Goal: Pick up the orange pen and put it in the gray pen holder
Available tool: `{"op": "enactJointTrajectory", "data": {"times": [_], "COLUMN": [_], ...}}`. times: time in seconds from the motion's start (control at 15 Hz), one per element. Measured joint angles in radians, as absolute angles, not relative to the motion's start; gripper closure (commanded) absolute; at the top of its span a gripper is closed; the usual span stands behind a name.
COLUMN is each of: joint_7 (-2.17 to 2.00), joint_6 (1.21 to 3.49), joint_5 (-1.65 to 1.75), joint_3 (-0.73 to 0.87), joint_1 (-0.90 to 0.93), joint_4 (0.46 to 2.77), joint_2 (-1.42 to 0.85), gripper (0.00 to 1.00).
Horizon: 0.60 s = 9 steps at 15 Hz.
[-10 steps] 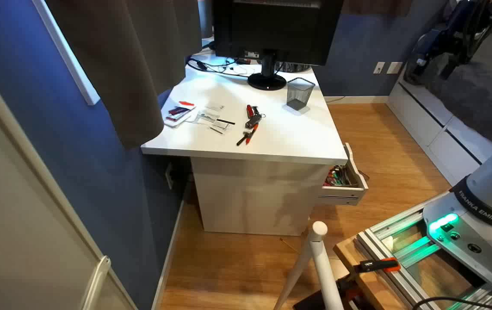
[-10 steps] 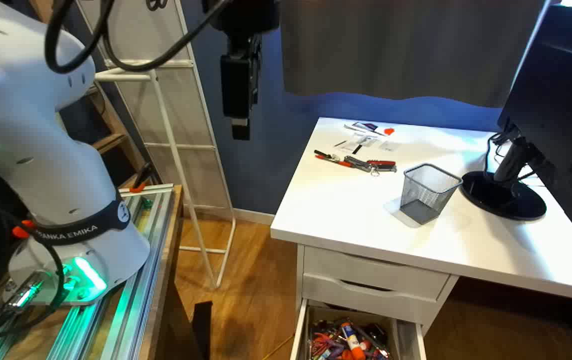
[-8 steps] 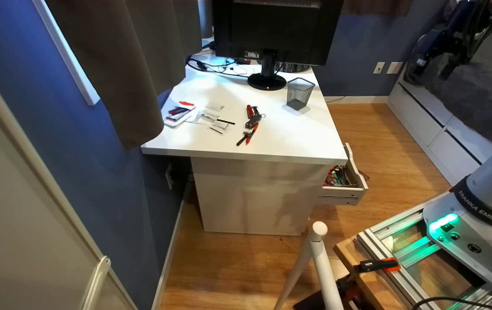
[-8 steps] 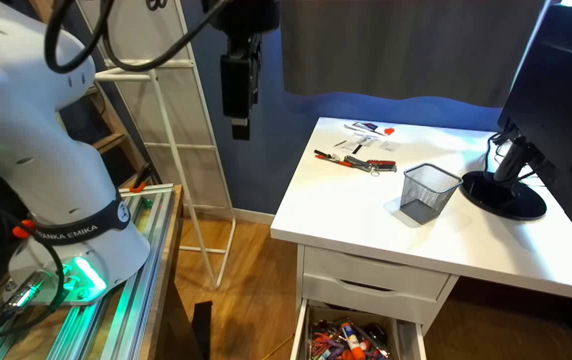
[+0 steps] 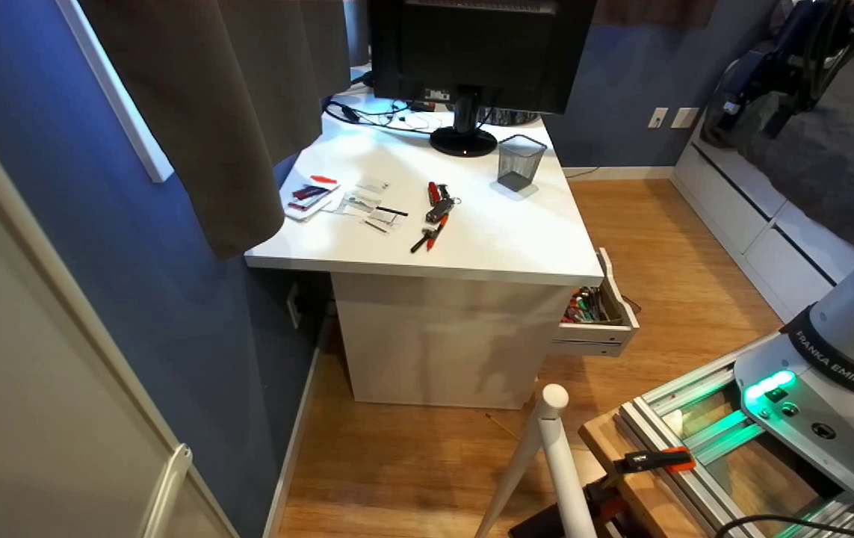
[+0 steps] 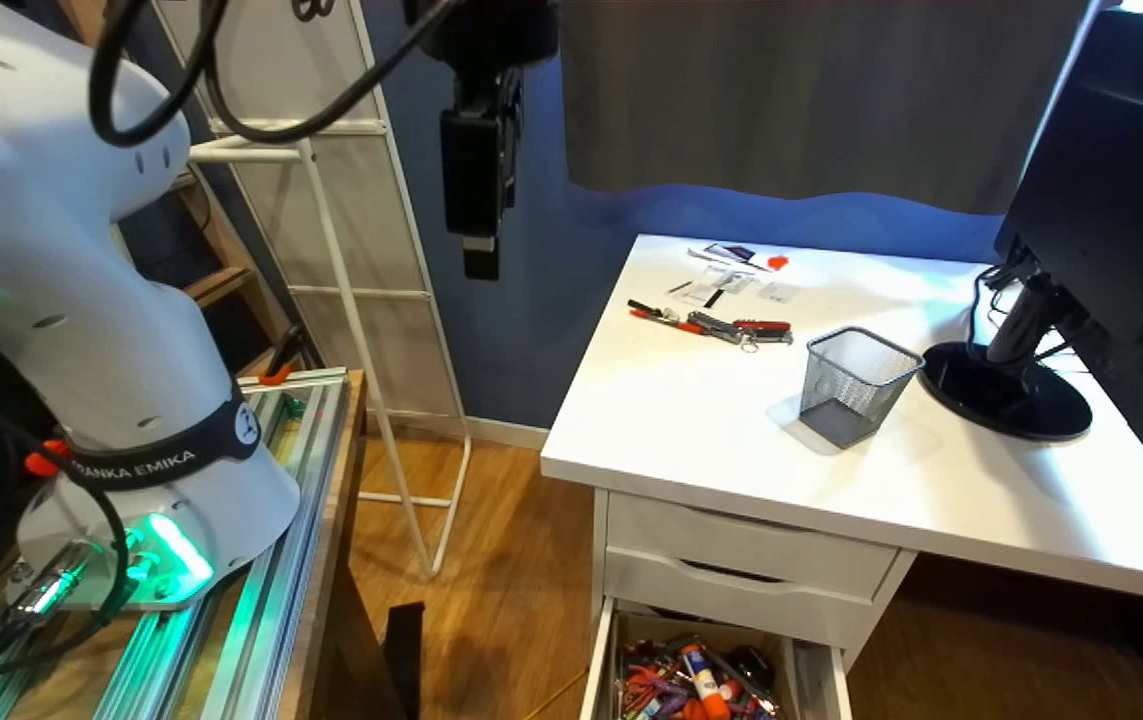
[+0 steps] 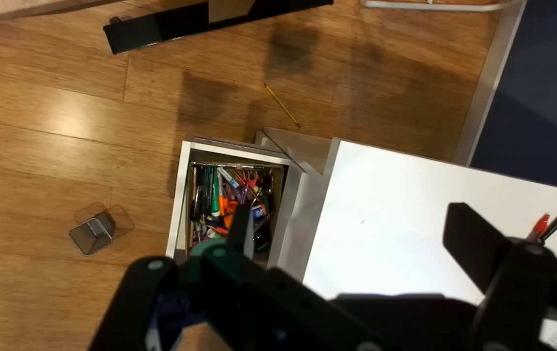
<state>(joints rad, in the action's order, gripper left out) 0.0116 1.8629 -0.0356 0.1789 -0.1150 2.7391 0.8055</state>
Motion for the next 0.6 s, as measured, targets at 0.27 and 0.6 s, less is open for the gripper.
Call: {"op": "enactJointTrajectory", "data": {"times": [0.27,0.6], "joint_7": [0.012,-0.066], "joint_6": [1.863,1.934], "joint_5": [-0.036,-0.091], "joint_3": [0.178,0.067], "joint_1": [-0.115,-0.067], "joint_4": [2.739,2.737], "joint_2": [0.805,0.765], "gripper": [0.00,0.00]}}
